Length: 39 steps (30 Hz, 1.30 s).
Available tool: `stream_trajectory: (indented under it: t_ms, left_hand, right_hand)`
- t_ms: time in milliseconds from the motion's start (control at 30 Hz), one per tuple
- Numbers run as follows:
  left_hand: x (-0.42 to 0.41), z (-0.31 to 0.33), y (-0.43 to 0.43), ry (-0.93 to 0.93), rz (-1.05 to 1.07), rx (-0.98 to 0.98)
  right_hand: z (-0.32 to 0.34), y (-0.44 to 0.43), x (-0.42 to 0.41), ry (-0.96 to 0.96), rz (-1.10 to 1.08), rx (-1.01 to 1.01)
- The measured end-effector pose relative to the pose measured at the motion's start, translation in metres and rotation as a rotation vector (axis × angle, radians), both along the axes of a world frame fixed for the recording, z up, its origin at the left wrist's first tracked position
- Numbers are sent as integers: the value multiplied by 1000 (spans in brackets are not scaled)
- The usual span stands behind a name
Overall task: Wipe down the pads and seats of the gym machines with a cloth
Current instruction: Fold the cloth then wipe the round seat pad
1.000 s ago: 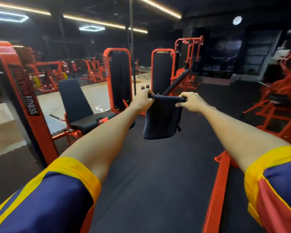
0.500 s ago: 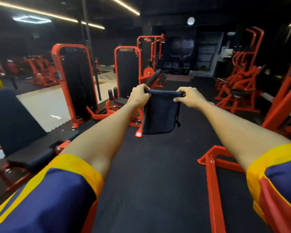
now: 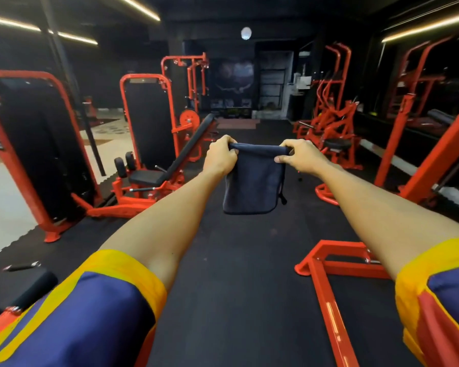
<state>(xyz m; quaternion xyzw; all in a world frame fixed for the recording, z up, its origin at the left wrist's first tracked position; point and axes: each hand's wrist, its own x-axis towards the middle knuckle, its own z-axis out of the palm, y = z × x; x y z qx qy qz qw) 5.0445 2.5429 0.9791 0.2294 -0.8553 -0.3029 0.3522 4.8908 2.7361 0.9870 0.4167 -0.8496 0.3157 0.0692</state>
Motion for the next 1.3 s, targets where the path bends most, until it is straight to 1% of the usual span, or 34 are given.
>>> stream_trajectory:
  t_ms: [133,233,400,500,600,733,833,1000,1100,1200,1300]
  left_hand:
    - [-103,-7,-33,-44,-34,14]
    - [-174,-1,-49,-38,-63,18]
    - [-282,-9,-81,-83,-87,66]
    - [-352,-15,-109,-75,-129,73]
    - [-416,-26,-136,-103,-182,81]
    - [-511,-44,-192,-96,-268,179]
    - [-577,-48,-236,-92,-301,225]
    - [-679,-25,-288,-84,-364,234]
    - [-730,-24,-311,-92,-411,230]
    - [-790,-27,-346,-66,-436,249]
    - [-852,-34,-378,-37,-452,277]
  right_hand:
    - [-14,-27,-96,-8,-38,-43]
    - [-5,-41,-161,30,-90,-61]
    - [6,-71,-251,70,-131,18]
    - [3,-93,-310,58,-172,-14]
    - [-14,-116,-367,22,-189,-39]
    - [-34,-172,-455,30,-216,-50]
    - [-35,-218,-517,29,-231,-27]
    - [-21,-269,-612,3,-313,-73]
    - [-24,-291,-660,-34,-362,-69]
    - [-26,-325,-712,-48,-370,-100]
    - [-31,-359,-767,-42,-365,-207]
